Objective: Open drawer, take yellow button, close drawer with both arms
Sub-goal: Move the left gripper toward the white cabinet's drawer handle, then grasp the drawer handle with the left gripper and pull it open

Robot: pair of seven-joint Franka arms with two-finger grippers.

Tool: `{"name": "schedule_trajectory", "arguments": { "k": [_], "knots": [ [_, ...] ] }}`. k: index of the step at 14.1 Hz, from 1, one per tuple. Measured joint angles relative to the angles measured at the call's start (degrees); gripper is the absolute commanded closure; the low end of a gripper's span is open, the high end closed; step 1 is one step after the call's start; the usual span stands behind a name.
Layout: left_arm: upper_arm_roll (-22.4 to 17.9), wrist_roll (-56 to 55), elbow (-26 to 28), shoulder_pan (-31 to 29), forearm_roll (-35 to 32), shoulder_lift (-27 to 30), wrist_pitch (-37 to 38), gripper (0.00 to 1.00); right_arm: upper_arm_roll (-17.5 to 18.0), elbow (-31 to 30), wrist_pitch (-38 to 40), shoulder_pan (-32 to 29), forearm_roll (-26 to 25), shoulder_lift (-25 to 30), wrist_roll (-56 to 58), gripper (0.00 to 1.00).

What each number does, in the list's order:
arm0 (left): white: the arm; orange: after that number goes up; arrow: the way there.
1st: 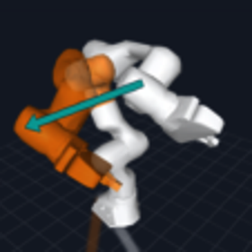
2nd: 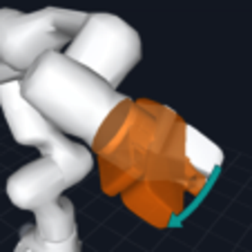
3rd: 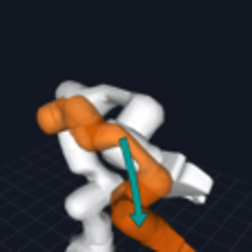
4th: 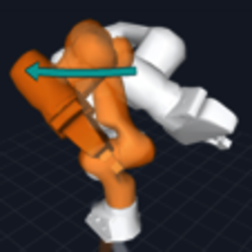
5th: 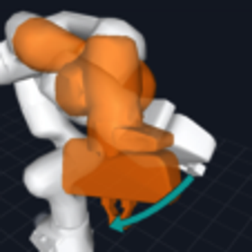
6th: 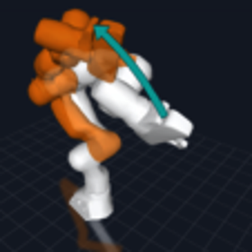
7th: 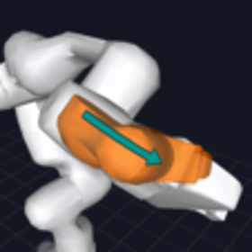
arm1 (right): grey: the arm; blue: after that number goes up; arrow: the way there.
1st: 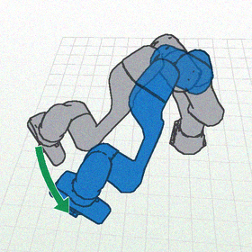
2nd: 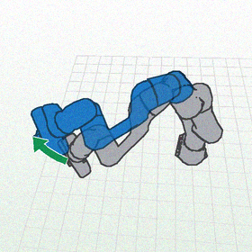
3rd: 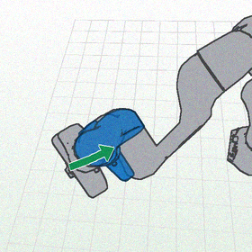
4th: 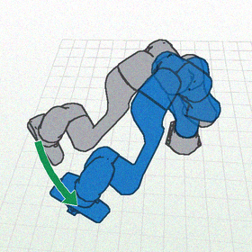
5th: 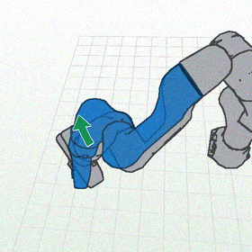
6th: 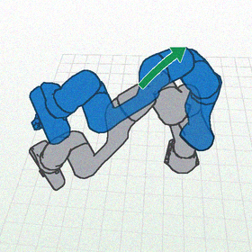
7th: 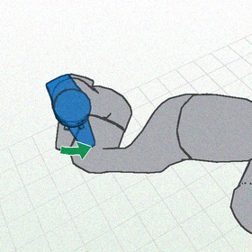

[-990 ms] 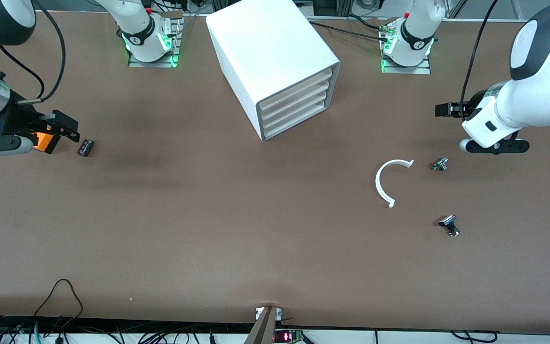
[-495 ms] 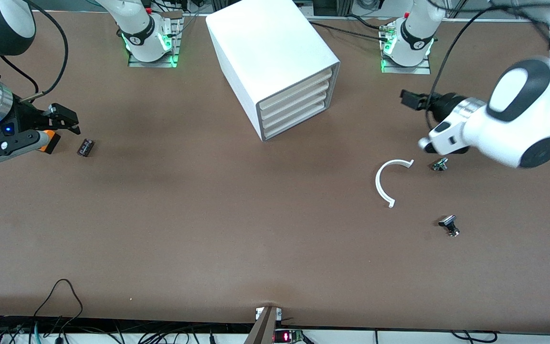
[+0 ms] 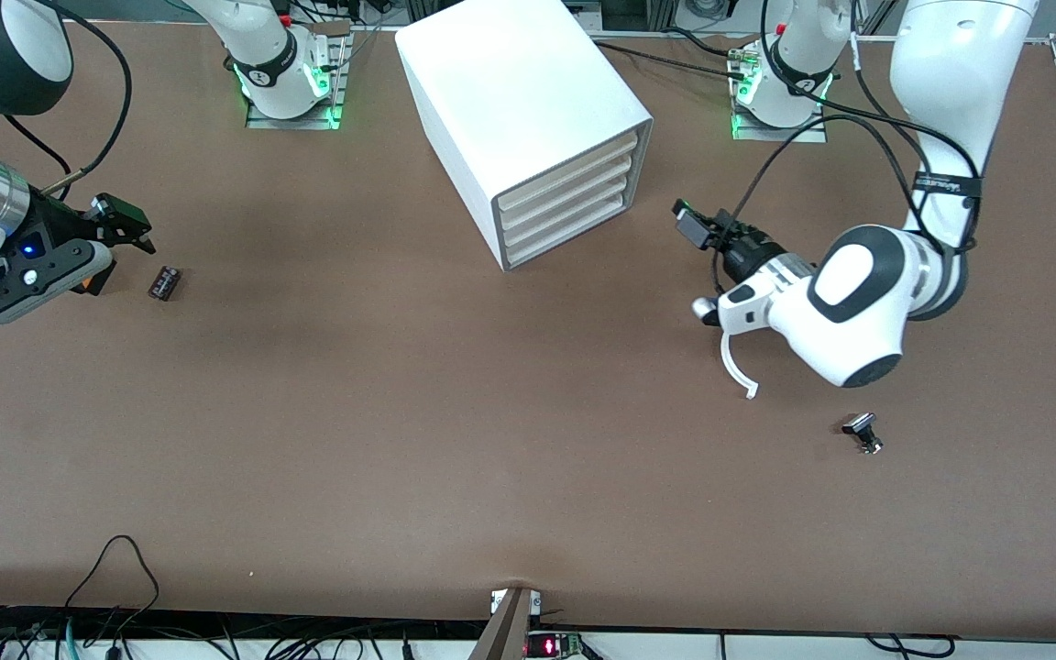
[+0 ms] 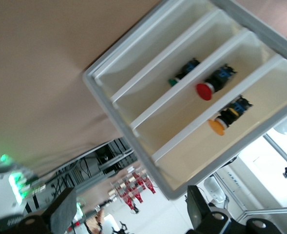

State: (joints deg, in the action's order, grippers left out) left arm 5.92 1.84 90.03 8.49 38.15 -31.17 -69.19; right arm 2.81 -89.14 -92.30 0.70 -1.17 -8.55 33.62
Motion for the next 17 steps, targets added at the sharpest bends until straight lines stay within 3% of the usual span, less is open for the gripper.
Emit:
{"name": "schedule_trajectory", "arguments": {
  "k": [7,12,17],
  "knots": [
    [2.28,15.09,1.23,-0.33,6.05,0.11,-5.63,0.01,0.00,0.00,-0.02,0.00,0.00,-0.22,5.09,0.00],
    [2.16,30.66,10.52,-2.98,17.12,0.08,-7.40,0.01,0.25,0.01,-0.31,0.15,0.00,-0.53,8.91,0.00],
    [2.16,39.54,17.25,-3.36,23.05,0.14,-7.90,0.01,0.22,0.01,-3.06,0.13,0.00,-1.49,19.23,0.00]
  ]
}}
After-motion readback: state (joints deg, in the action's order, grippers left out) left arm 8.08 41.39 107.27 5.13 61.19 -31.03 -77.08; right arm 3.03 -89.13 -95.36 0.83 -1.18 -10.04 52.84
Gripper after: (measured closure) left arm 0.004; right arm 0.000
